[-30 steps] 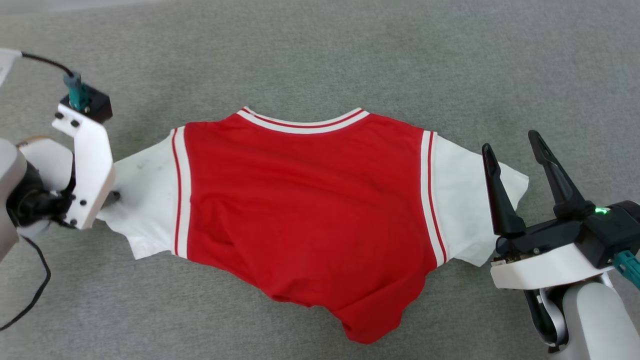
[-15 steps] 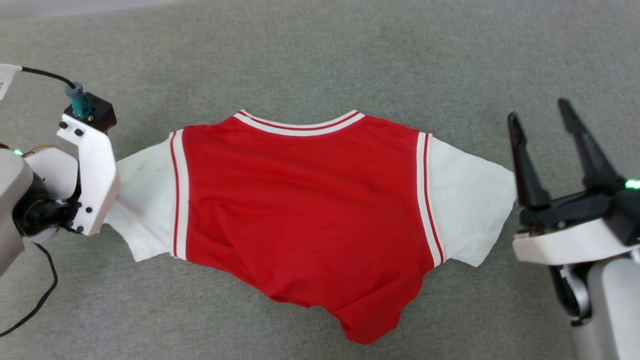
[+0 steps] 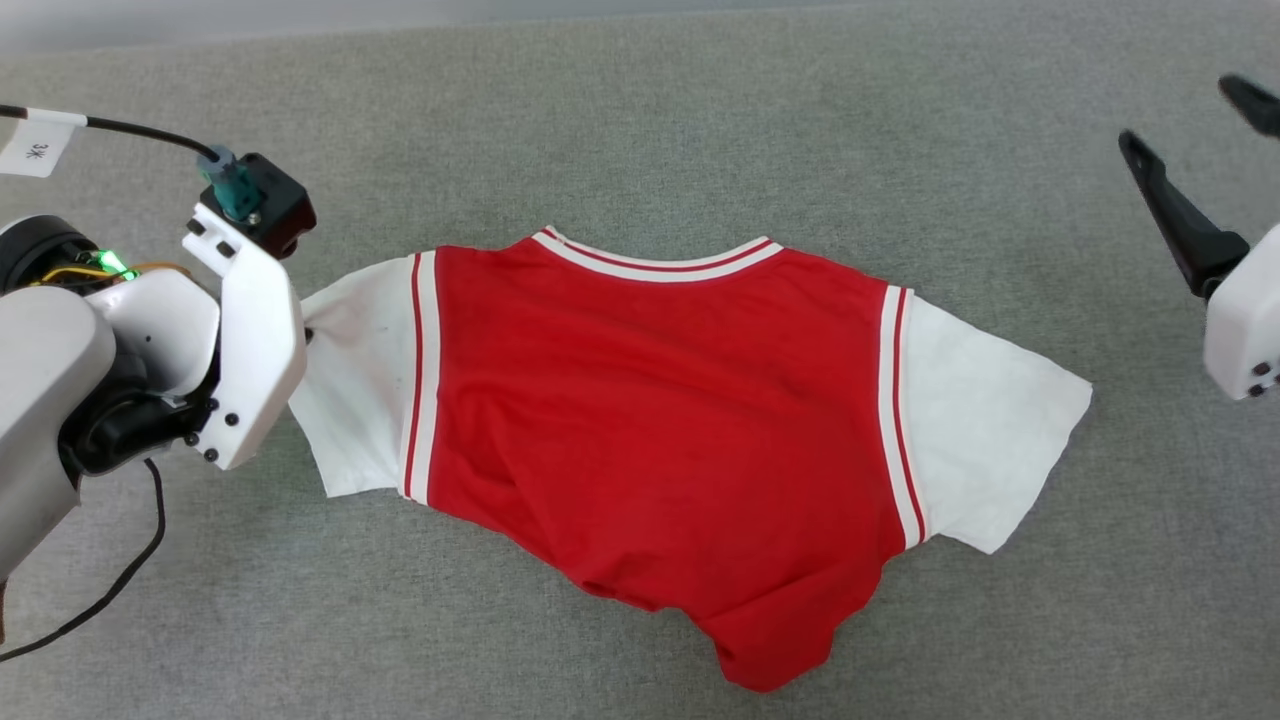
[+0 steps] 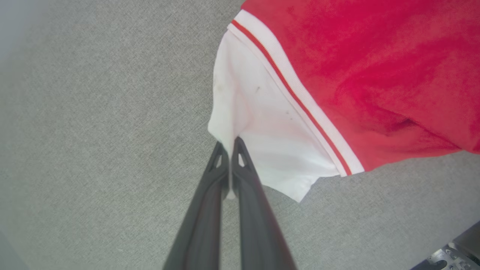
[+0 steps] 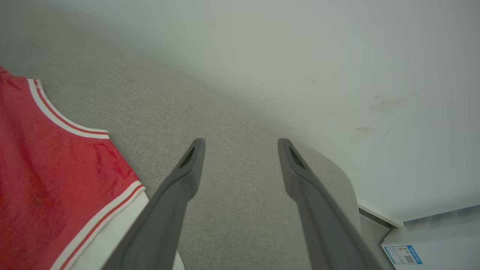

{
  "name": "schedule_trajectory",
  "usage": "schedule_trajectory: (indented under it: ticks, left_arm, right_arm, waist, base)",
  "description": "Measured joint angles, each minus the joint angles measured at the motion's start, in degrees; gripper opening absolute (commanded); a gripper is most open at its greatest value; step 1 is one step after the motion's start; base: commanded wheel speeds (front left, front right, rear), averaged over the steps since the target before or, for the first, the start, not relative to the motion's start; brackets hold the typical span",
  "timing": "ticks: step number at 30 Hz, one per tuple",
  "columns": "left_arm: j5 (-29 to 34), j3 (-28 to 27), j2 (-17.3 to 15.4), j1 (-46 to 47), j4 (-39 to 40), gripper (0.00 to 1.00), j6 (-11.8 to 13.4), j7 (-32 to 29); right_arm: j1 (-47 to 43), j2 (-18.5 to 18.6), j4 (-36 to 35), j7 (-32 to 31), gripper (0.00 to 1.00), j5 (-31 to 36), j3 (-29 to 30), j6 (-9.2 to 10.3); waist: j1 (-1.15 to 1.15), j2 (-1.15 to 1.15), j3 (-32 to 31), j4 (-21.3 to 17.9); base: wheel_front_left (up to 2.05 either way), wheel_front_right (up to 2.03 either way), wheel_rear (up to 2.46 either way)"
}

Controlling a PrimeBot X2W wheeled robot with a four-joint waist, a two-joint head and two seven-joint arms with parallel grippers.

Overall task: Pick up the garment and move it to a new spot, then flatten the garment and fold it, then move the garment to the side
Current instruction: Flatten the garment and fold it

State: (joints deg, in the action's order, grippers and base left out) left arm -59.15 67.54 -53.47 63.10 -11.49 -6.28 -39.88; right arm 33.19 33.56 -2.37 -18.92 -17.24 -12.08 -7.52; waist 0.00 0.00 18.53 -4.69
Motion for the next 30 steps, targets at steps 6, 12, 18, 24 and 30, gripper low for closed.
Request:
schedule_trajectory:
  ticks: [6, 12, 18, 24, 30]
  left_arm:
    - [0.59, -0.01, 0.16, 0.62, 1.83, 0.00, 0.60, 0.25]
    - [1.19, -0.11, 0.70, 1.63, 2.04, 0.00, 0.66, 0.48]
    - [1.82, -0.30, 1.74, 2.96, 1.92, 0.00, 0.45, 0.79]
    - [2.02, -0.31, 2.42, 3.63, 1.46, 0.00, 0.23, 0.99]
    - [1.99, 0.13, 2.79, 3.67, 0.13, 0.00, -0.05, 1.32]
  right_arm:
    - [6.25, 10.51, 0.38, -23.27, 1.00, -15.66, -10.69, 0.00]
    - [9.69, 14.82, 3.49, -39.83, 1.00, -25.80, -16.88, 0.01]
    - [9.75, 12.73, 9.73, -43.36, 1.00, -27.54, -18.97, 0.01]
    - [8.74, 9.84, 14.15, -41.24, 1.00, -27.60, -22.19, 0.11]
    - [10.04, 10.70, 15.34, -37.23, 0.00, -28.37, -26.05, 0.11]
  waist:
    - [0.00, 0.00, 1.55, 0.68]
    - [0.00, 0.00, 3.61, 1.80]
    - [0.00, 0.00, 5.80, 3.30]
    - [0.00, 0.00, 7.93, 4.52]
    - [-0.01, 0.00, 8.20, 4.63]
  base:
    - [0.00, 0.00, 0.00]
    - [0.00, 0.00, 0.00]
    - [0.00, 0.00, 0.00]
    - [0.00, 0.00, 0.00]
    - [0.00, 0.00, 0.00]
